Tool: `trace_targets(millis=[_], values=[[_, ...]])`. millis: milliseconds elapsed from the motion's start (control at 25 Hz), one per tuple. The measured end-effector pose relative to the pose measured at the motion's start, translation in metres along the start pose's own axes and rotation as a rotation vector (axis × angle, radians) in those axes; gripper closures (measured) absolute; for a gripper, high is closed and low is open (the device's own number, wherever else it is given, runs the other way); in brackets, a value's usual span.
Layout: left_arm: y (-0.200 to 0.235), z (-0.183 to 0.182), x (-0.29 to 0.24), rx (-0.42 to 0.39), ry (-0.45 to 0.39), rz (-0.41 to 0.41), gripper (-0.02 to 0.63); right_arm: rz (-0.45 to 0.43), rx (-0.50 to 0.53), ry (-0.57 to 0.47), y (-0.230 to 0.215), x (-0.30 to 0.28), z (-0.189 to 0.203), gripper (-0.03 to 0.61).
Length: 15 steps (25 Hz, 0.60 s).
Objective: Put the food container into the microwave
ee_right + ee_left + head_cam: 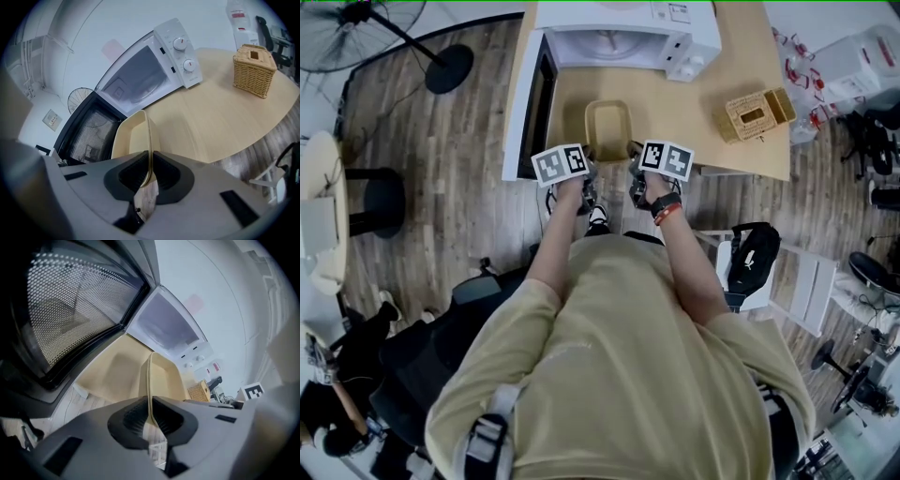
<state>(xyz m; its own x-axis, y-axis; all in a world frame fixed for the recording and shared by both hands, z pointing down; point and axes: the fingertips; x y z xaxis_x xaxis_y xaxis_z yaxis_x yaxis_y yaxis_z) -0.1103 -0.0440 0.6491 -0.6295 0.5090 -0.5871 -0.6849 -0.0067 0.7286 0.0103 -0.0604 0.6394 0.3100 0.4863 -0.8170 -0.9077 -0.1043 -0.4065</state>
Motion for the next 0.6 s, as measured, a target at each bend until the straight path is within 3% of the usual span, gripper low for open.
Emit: trace_targets(millis=[600], values=[[-0.004,-0.062,-0.034,-0.021,-0.028,0.003,0.569,-0.032,-0.025,-0.043,0.008,-0.025,-0.061,0.526]])
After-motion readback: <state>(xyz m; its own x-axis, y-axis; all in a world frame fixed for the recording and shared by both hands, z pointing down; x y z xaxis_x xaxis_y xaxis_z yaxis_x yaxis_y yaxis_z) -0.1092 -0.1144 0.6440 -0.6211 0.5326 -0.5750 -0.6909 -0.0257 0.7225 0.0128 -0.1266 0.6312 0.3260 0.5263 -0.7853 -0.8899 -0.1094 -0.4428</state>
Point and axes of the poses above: the fingertips, and each gripper's own axes: x backward along the fingers, y to its left, z out of its underside, and after that the axes turned 10 degrees about z, right-handed
